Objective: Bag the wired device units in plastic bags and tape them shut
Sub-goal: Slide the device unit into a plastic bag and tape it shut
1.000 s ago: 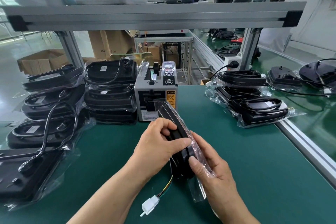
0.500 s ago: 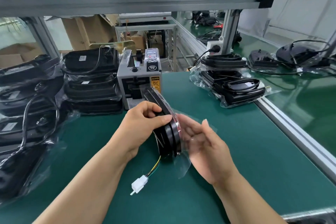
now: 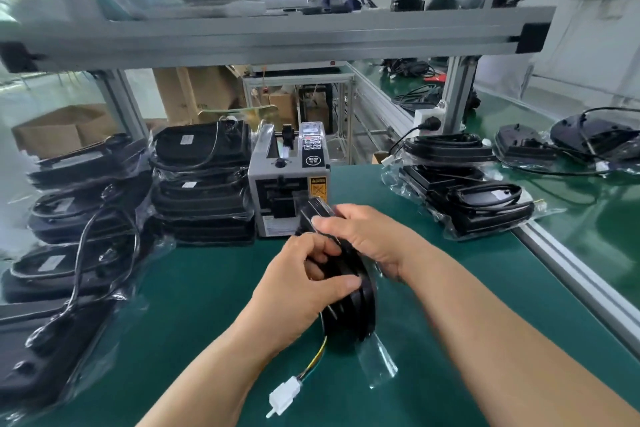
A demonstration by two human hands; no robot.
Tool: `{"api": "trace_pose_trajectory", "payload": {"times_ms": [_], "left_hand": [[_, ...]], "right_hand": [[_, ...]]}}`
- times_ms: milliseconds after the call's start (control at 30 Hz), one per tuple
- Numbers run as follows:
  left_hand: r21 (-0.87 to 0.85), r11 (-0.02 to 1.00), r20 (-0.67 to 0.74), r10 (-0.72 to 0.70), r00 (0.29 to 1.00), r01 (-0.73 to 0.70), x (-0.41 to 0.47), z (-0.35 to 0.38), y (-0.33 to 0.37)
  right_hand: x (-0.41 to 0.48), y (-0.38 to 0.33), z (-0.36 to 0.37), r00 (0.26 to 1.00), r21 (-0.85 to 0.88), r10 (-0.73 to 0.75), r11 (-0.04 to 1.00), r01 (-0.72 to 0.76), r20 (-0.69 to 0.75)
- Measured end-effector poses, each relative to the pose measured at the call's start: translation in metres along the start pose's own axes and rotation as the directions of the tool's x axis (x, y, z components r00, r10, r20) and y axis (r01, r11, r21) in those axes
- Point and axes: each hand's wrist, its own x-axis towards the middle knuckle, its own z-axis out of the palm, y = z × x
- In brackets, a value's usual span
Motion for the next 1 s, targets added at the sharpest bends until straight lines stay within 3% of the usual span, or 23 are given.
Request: {"api": "trace_pose_trajectory", "payload": {"times_ms": [100, 233, 333, 467, 700, 833, 900, 1000], "left_hand": [[-0.177, 0.984, -0.006, -0.016, 1.0, 0.014, 0.005, -0.01, -0.002], [-0.453, 0.875, -0.27, -0.317, 0.909, 0.171, 0.048, -0.035, -0.021], [-0.574, 0.784, -0.264, -0.452, 0.852, 0.237, 0.081, -0.042, -0.031], [-0.67, 0.689, -0.236, -0.55, 0.801, 0.276, 0.111, -0.034, -0.032], [-0.805, 0.555, -0.25, -0.635, 0.731, 0.207, 0.134, -0.028, -0.019], [-0.822, 0.55, -0.327, -0.672, 0.664, 0.151, 0.135, -0.021, -0.009], [-0.797, 0.592, -0.368, -0.628, 0.685, 0.115, 0.127, -0.02, -0.006], [-0.698, 0.712, -0.304, -0.384, 0.872, 0.07, 0.106, -0.023, -0.005]], "right_hand": [[0.009, 0.002, 0.0, 0.998, 0.05, 0.03, 0.998, -0.033, 0.057], [0.002, 0.011, -0.01, 0.993, 0.162, 0.057, 0.984, -0.074, 0.108], [-0.007, 0.019, -0.015, 0.994, 0.12, 0.072, 0.989, -0.081, 0.083], [-0.011, 0.021, -0.014, 0.995, 0.151, 0.069, 0.986, -0.078, 0.067], [-0.011, 0.021, -0.008, 0.999, 0.122, 0.029, 0.992, -0.033, 0.031], [-0.012, 0.02, -0.006, 1.0, 0.09, 0.01, 0.996, -0.012, 0.021], [-0.012, 0.019, -0.005, 1.0, 0.075, 0.014, 0.997, -0.015, 0.012], [-0.011, 0.02, -0.003, 1.0, 0.057, 0.02, 0.998, -0.02, 0.006]]}}
